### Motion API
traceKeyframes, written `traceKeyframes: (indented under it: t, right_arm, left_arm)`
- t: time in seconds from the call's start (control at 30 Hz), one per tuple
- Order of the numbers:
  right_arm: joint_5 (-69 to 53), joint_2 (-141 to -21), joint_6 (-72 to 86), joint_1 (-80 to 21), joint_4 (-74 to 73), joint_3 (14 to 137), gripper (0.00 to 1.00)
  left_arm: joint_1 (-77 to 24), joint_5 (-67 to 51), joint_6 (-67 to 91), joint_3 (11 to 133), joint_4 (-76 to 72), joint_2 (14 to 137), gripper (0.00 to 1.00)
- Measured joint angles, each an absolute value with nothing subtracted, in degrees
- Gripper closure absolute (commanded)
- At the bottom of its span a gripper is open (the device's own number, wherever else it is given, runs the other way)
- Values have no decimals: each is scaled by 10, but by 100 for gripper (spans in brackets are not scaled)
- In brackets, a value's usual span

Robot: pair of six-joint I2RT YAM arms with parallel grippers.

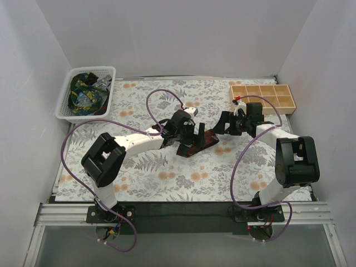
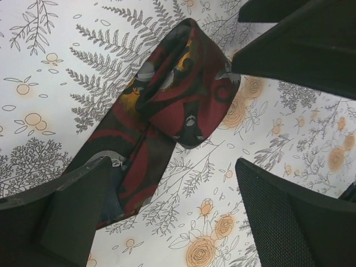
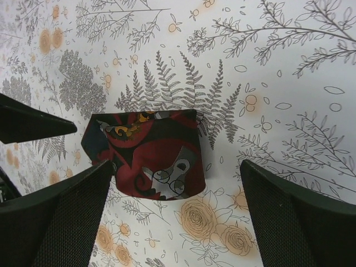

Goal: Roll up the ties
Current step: Roll the tie

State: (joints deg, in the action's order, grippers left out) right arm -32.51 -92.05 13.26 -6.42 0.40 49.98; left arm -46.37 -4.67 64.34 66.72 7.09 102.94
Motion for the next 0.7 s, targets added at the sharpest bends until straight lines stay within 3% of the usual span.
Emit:
traceKeyframes:
  t: [0.17, 0.33, 0.7]
  right_arm:
    - [-346, -930, 133, -65, 10, 499, 15]
    - [-347, -930, 133, -64, 18, 497, 15]
    - [-348, -924, 133, -65, 21, 488, 15]
  left_arm:
    - [-467, -56, 602, 668, 59, 1029, 5]
    - [-474, -55, 500, 656, 57, 1029, 5]
    - [-474, -79, 388, 655, 60, 1082, 22]
